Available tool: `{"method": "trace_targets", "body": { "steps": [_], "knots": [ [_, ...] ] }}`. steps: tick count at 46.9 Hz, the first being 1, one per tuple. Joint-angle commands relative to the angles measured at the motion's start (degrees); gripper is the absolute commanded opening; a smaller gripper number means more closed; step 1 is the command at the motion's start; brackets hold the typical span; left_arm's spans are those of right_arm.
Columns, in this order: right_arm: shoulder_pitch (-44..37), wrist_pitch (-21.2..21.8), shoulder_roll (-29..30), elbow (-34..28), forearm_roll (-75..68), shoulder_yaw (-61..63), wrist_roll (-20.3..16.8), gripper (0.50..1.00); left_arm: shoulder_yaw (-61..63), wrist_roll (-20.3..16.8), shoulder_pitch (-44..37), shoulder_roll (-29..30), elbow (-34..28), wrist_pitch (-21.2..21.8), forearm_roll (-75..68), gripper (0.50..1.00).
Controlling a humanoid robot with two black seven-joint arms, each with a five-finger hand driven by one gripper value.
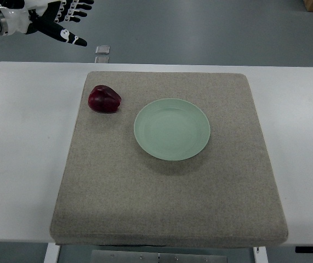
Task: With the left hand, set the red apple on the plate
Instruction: 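Lower the left hand over the red apple and close fingers around it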
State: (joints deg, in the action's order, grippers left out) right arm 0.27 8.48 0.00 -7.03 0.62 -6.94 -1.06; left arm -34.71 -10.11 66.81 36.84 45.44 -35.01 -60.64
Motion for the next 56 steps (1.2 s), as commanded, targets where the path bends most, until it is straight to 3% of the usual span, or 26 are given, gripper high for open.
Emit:
{"method": "trace_targets", "body": {
  "steps": [1, 7, 18, 34, 52, 56],
  "knots": [
    [0.00, -0.04, 0.00, 0.00, 0.00, 0.00, 0.00, 0.964, 3.41, -0.35, 1.75, 0.60, 4.65, 0.01, -3.96, 0.988],
    [0.00, -0.04, 0.00, 0.00, 0.00, 0.00, 0.00, 0.964, 9.12, -0.35, 3.24, 1.74, 8.78, 0.21, -6.77, 0.986],
    [0.00, -0.04, 0.00, 0.00, 0.00, 0.00, 0.00, 0.964, 21.35, -0.35, 5.79, 1.39, 13.71, 12.25, -21.27, 0.990],
    [0.00, -0.04, 0.00, 0.00, 0.00, 0.00, 0.00, 0.962, 25.92, -0.26, 4.91, 0.33, 13.80, 13.22, -24.53, 0.992],
    [0.00, -0.04, 0.00, 0.00, 0.00, 0.00, 0.00, 0.964, 25.92, 0.18, 2.72, -3.97, 9.93, 13.48, -24.35, 0.992],
    [0.00, -0.04, 0.00, 0.00, 0.00, 0.00, 0.00, 0.964, 26.01, 0.36, 2.36, -5.38, 7.91, 15.23, -24.44, 0.992]
  ]
}}
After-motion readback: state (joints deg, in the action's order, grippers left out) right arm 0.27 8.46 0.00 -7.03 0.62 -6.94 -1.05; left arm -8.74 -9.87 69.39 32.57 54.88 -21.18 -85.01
